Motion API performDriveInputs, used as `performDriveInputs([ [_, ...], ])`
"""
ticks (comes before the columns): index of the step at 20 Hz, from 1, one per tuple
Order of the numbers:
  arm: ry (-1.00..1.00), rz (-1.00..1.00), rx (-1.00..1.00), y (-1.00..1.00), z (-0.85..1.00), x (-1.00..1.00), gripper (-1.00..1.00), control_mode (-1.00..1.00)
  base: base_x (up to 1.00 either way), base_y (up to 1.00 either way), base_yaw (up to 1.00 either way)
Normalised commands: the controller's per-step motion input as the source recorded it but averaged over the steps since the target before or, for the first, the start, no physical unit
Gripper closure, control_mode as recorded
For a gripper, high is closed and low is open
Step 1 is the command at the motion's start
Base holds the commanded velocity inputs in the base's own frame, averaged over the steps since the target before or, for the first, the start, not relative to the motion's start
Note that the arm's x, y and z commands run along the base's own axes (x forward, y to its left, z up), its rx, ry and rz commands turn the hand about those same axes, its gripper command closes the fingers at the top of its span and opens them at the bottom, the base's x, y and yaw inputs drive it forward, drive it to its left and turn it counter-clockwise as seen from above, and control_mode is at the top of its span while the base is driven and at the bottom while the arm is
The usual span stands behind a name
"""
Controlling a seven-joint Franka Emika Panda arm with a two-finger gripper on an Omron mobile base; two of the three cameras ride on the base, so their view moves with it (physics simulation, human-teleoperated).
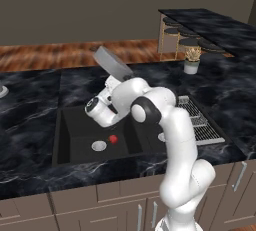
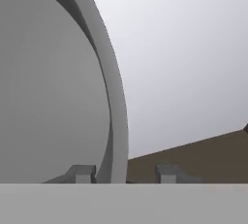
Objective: Dump the bell pepper from the pot into the sink. Then turn on the water and wash the bell pepper. Then turn off the water and put the bell pepper back in the pot.
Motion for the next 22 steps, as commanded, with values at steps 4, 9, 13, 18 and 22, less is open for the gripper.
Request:
performDriveInputs([
  [4,-0.09,-0.09,-0.14,0.00,0.09,0.00,1.00,-1.00,0.00,0.00,0.00],
  [9,-0.05,-0.11,0.09,-0.18,0.30,-0.21,1.00,-1.00,0.00,0.00,0.00],
  [13,-0.02,-0.07,0.27,-0.26,0.39,-0.76,1.00,-1.00,0.00,0.00,0.00],
  [18,0.00,-0.05,0.42,-0.43,0.21,-1.00,1.00,-1.00,0.00,0.00,0.00],
  [22,0.00,-0.05,0.48,-0.38,0.13,-1.00,1.00,-1.00,0.00,0.00,0.00],
])
